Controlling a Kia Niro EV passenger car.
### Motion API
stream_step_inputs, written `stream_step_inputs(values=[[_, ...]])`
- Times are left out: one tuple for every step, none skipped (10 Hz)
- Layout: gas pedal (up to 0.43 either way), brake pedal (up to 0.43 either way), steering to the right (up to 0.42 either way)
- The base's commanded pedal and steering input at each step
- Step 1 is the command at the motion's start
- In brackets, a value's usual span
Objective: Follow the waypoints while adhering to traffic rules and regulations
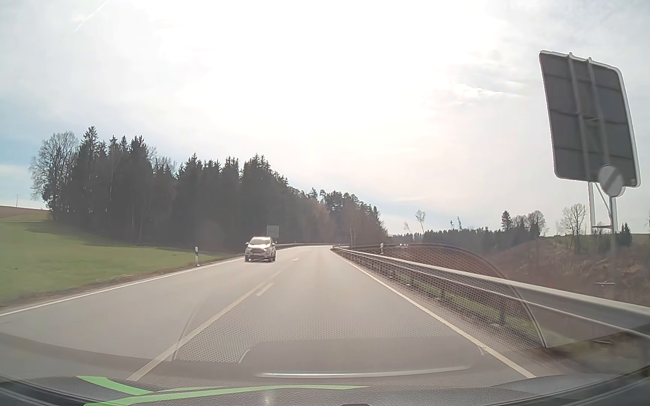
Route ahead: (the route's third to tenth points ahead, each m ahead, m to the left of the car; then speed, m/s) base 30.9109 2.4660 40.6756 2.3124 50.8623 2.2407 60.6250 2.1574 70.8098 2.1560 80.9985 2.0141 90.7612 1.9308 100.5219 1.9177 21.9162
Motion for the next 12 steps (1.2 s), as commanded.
stream_step_inputs(values=[[0.248,0.0,0.001],[0.248,0.0,0.001],[0.248,0.0,0.001],[0.248,0.0,0.001],[0.248,0.0,0.001],[0.248,0.0,0.001],[0.248,0.0,0.001],[0.248,0.0,0.001],[0.248,0.0,0.001],[0.248,0.0,0.001],[0.248,0.0,0.001],[0.248,0.0,0.001]])
